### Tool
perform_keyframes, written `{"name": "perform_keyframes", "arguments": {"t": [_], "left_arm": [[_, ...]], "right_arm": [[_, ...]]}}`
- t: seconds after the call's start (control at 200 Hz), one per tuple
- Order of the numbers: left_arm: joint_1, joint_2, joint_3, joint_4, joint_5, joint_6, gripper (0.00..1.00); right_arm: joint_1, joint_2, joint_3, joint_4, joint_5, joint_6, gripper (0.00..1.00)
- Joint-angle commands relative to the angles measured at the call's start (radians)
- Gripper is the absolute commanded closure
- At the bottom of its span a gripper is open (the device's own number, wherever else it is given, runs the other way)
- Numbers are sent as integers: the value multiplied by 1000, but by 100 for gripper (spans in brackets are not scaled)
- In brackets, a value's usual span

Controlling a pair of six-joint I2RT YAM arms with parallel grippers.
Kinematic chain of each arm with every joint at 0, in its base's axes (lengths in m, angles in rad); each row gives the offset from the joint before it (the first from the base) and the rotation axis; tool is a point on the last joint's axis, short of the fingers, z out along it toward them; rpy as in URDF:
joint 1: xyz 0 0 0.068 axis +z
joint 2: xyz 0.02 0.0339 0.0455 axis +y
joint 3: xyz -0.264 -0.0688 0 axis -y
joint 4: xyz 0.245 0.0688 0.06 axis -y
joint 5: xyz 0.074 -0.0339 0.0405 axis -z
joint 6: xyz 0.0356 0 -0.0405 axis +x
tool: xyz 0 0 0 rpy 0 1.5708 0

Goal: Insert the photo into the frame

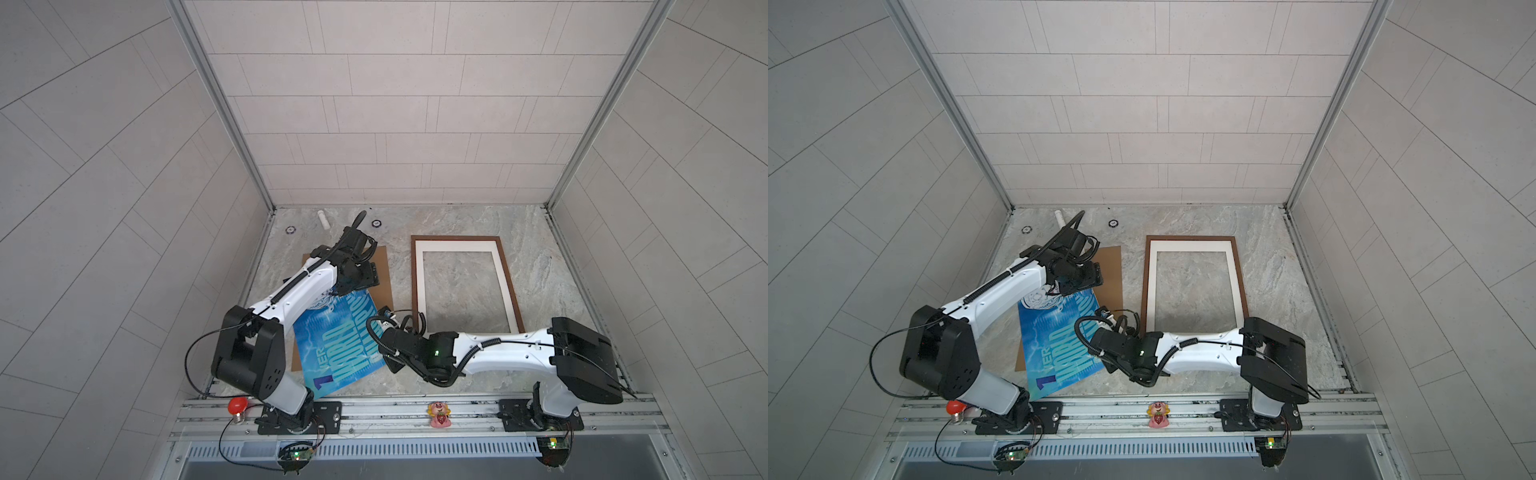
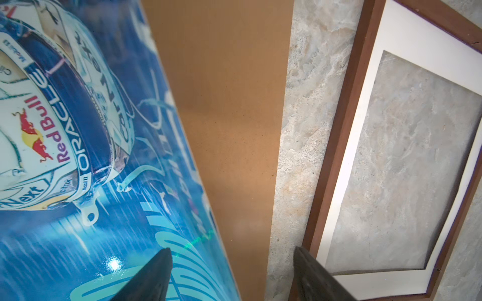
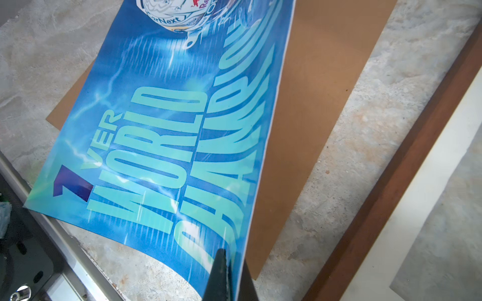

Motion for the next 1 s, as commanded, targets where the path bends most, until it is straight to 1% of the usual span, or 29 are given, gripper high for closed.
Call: {"name": "perform_keyframes", "arguments": {"t": [0.0, 0.195, 0.265, 0.3, 0.355, 0.42, 0.435, 0.48, 0.525, 0.565, 0.605, 0.645, 0.675, 0.726, 0.756, 0.826, 0.921, 0.996], "left_arm": [[5, 19, 28, -70, -64, 14, 27], [5, 13, -7, -69, -79, -3, 42], [5, 17, -2, -67, -69, -6, 54], [5, 20, 6, -71, -65, -9, 58], [5, 25, 16, -76, -59, -10, 69], [5, 30, 26, -85, -57, -7, 75], [6, 31, 28, -86, -57, -7, 77], [6, 34, 35, -94, -57, -6, 78], [7, 35, 36, -101, -55, -6, 79], [9, 31, 36, -105, -53, -6, 84], [13, 25, 36, -106, -51, -6, 86], [19, 17, 35, -106, -44, -6, 91], [24, 12, 36, -111, -37, -5, 96], [33, 0, 43, -116, -21, -4, 100], [38, -9, 50, -120, -5, -4, 100], [50, -21, 81, -141, 42, 2, 100], [51, -32, 159, -179, 140, 9, 100], [51, -46, 229, -200, 202, -3, 100]], "right_arm": [[23, -26, 13, -46, 68, -21, 100], [81, -34, 47, -86, 153, -61, 100], [98, -29, 59, -86, 166, -75, 100], [104, -25, 66, -89, 168, -79, 100], [112, -19, 86, -109, 180, -89, 100], [123, -22, 93, -109, 183, -103, 100], [124, -24, 95, -107, 179, -105, 98], [125, -30, 93, -99, 166, -110, 88], [125, -40, 97, -102, 164, -110, 72], [125, -52, 97, -109, 175, -106, 61], [125, -72, 97, -119, 187, -108, 52], [122, -100, 91, -124, 188, -112, 45], [116, -126, 83, -124, 172, -117, 40], [100, -178, 65, -123, 129, -120, 36], [86, -213, 51, -119, 95, -120, 34], [25, -303, 5, -115, -20, -96, 33], [-112, -447, -92, -81, -188, -16, 33], [-259, -555, -162, -50, -322, -3, 33]]}}
